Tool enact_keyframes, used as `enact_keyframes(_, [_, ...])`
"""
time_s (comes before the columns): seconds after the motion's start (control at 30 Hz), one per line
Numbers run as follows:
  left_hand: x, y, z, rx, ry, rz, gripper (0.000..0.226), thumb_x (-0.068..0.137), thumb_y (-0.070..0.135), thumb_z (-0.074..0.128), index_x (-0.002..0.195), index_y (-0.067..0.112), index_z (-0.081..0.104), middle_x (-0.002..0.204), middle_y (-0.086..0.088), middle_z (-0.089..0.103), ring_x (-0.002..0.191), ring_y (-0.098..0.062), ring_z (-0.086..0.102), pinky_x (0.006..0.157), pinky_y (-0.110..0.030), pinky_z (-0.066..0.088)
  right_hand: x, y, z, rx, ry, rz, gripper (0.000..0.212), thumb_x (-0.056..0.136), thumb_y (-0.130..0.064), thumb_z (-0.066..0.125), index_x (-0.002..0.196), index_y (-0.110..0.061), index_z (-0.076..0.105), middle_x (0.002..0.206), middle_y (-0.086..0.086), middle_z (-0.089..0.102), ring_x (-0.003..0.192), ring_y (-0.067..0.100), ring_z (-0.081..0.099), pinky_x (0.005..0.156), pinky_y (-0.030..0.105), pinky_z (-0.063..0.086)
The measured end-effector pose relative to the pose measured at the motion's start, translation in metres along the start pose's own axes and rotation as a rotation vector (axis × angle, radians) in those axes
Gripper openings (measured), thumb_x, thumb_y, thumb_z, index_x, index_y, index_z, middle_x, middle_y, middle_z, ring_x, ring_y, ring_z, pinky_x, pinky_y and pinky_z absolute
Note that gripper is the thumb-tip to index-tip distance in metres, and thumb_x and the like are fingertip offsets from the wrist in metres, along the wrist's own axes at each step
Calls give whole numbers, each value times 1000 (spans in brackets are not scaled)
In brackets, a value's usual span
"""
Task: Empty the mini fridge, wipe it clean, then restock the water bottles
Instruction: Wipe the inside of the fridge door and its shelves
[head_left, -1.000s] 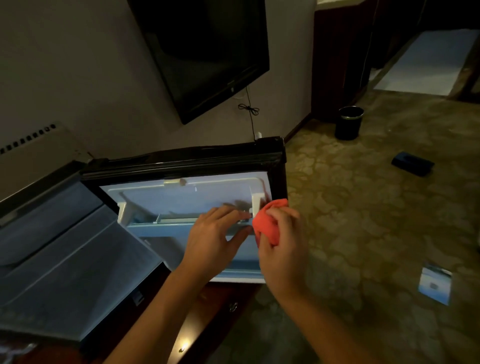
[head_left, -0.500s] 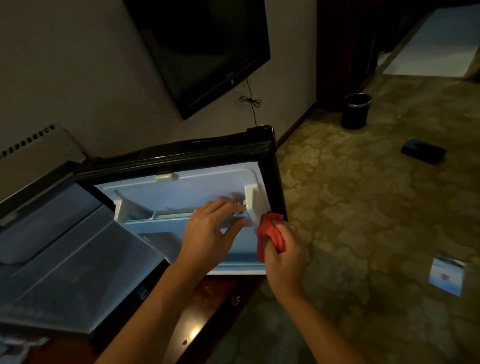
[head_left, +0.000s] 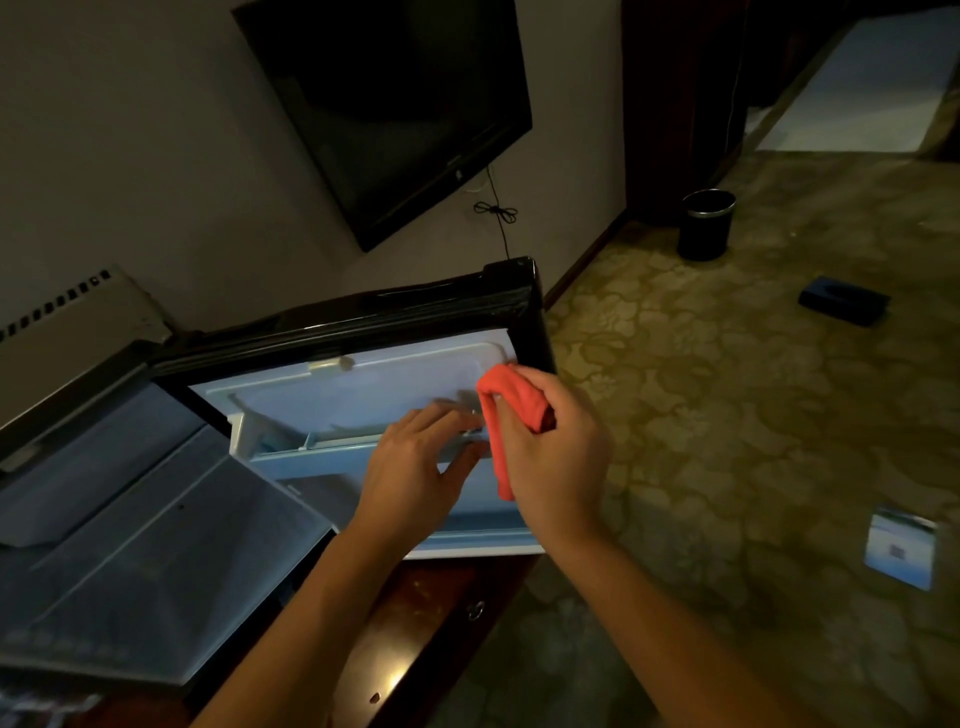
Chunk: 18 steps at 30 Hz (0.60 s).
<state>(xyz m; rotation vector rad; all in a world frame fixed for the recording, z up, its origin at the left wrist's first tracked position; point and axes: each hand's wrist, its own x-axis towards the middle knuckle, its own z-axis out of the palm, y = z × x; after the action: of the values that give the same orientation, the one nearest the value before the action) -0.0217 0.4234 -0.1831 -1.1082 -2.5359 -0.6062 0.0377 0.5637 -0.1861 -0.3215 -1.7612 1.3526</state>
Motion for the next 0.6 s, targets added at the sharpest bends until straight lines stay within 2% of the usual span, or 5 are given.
enact_keyframes(0.13, [1, 1, 2, 7, 7, -10, 19, 89, 22, 72, 108, 21, 70, 113, 7, 66, 100, -15, 62, 79, -39, 53, 0, 12, 1, 34, 11, 3, 34, 85, -39, 70, 111, -18, 70, 101, -16, 65, 93, -1, 61, 80, 10, 48])
enact_keyframes(0.33, [4, 1, 3, 34, 53, -6, 21, 89, 28, 72, 109, 23, 68, 112, 5, 67, 99, -17, 64, 76, -41, 55, -32, 51, -1, 46, -53, 277, 16, 90, -32, 66, 102, -38, 59, 90, -26, 60, 91, -10, 58, 74, 11, 47])
enact_keyframes(0.4, [5, -1, 4, 28, 42, -8, 21, 90, 31, 68, 110, 23, 68, 114, 5, 66, 100, -17, 64, 76, -43, 55, -44, 68, -2, 6, -62, 372, 21, 89, -23, 68, 105, -33, 62, 91, -26, 59, 89, -11, 56, 80, 18, 52])
enact_keyframes(0.5, [6, -4, 5, 29, 27, -15, 23, 92, 35, 64, 112, 24, 67, 116, 6, 66, 101, -16, 63, 76, -42, 56, -51, 81, -2, 10, -95, 494, 26, 89, -16, 67, 114, -24, 64, 100, -19, 60, 95, 0, 56, 91, 32, 53])
enact_keyframes(0.6, [8, -4, 6, 46, 28, -20, 24, 92, 38, 62, 112, 24, 66, 115, 5, 66, 101, -15, 62, 76, -40, 56, -44, 74, -3, 47, -103, 502, 22, 90, -19, 66, 104, -34, 60, 92, -26, 58, 90, -5, 57, 88, 30, 54])
